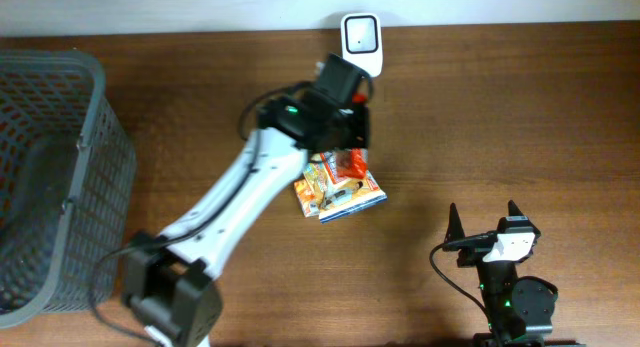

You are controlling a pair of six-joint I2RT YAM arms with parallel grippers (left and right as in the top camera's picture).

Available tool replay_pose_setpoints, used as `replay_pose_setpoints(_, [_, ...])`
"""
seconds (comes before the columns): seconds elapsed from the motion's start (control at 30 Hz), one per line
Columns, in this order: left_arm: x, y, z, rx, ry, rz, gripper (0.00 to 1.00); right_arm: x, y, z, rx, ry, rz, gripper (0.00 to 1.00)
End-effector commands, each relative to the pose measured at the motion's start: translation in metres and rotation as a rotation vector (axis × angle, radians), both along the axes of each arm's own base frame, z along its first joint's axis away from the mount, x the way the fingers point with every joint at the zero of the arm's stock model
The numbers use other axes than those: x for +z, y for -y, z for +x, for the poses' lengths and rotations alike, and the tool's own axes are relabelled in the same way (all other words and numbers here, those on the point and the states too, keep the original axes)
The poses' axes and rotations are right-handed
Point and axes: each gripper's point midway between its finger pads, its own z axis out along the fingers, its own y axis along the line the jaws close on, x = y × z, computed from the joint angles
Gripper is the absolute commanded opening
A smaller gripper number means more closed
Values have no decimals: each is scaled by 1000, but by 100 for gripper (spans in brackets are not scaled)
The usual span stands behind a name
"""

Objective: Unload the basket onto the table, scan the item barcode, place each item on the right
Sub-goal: 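Grasp the red HACKS candy bag in the basket, place it right of the pile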

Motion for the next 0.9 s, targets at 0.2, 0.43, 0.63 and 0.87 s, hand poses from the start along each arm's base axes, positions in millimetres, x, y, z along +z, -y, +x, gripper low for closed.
replay_pose_setpoints(0.2, [-87, 106, -37, -228, -37, 44, 40, -3, 0, 0, 0, -4, 0, 99])
replay_pose_setpoints(0.43, [29, 43, -11, -223, 171, 98, 86, -3, 0, 0, 0, -4, 0, 99])
replay_pose_setpoints(0.63, [116, -164, -26, 197, 169, 258, 99, -3, 0, 0, 0, -4, 0, 98])
replay_pose_setpoints(0.87, [89, -197, -54, 223, -19, 315, 99, -3, 0, 0, 0, -4, 0, 99])
